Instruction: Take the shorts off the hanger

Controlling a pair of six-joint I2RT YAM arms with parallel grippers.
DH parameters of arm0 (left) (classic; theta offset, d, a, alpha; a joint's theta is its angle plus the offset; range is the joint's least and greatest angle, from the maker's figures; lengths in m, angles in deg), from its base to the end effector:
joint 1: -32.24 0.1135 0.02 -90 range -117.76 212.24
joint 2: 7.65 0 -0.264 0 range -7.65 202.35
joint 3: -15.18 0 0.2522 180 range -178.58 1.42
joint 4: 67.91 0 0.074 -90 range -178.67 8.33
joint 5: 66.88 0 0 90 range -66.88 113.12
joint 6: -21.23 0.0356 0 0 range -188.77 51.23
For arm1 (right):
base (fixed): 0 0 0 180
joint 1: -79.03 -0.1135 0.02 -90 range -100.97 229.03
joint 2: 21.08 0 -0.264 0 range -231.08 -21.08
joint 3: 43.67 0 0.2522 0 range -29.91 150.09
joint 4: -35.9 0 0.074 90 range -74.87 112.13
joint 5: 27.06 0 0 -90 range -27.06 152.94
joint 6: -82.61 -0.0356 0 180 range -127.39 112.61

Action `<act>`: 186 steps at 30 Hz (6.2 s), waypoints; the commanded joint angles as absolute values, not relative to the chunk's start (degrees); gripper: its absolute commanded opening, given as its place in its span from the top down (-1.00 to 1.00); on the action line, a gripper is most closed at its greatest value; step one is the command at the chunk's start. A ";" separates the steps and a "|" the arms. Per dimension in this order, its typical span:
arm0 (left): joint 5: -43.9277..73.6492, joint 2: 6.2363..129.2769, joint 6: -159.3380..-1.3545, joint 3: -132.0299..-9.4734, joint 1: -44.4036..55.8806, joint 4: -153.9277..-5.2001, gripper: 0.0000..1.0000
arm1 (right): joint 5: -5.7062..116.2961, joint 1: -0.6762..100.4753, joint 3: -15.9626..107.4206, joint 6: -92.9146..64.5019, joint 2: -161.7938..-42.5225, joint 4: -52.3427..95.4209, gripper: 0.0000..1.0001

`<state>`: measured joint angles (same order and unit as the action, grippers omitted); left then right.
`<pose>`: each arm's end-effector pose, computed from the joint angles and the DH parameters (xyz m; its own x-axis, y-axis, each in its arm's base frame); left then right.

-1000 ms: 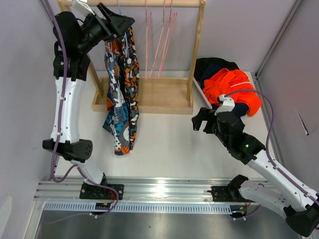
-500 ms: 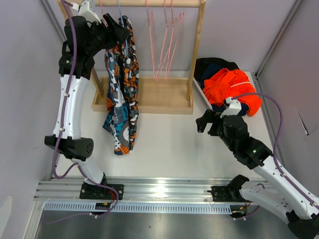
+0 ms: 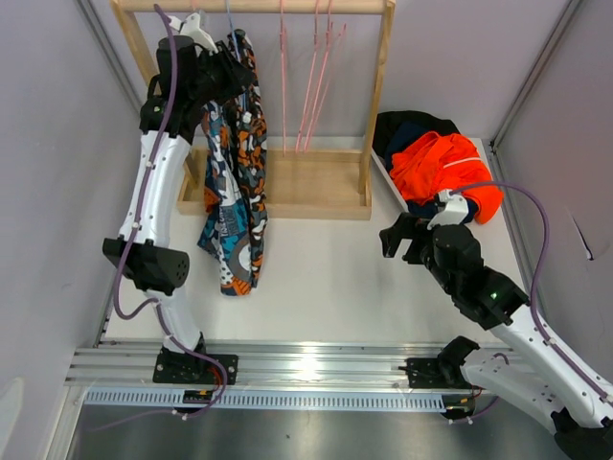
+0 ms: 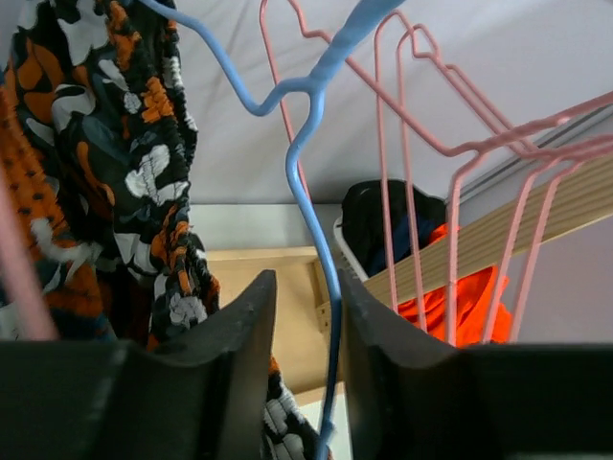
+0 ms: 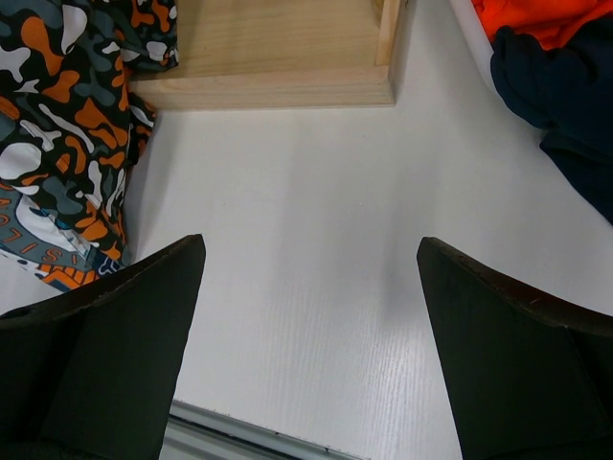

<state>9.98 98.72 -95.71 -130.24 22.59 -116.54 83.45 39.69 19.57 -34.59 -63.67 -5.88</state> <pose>0.3904 -0.0746 0.5076 -0.3203 -0.3931 -0.8619 0.2682 0.8350 -0.4805 0.1330 0.0929 0.3424 -0.4038 0.2226 -0.8873 -0.1758 0.9330 0.3140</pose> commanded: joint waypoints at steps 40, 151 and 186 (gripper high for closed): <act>4.49 80.42 -103.04 -130.86 18.35 -108.91 1.00 | 94.58 6.96 84.44 -18.90 -118.90 7.46 -0.99; -6.68 71.38 -97.33 -99.23 23.80 -105.58 -0.99 | 98.90 37.52 95.92 -2.03 -103.94 -7.21 1.00; 10.66 87.53 -84.58 -135.16 31.62 -120.34 -0.99 | 77.70 57.85 19.50 -31.65 -71.02 15.64 -0.99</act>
<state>12.99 84.77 -85.19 -132.80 29.12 -118.84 75.91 59.89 22.87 -28.84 -76.93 15.22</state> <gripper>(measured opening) 0.993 0.992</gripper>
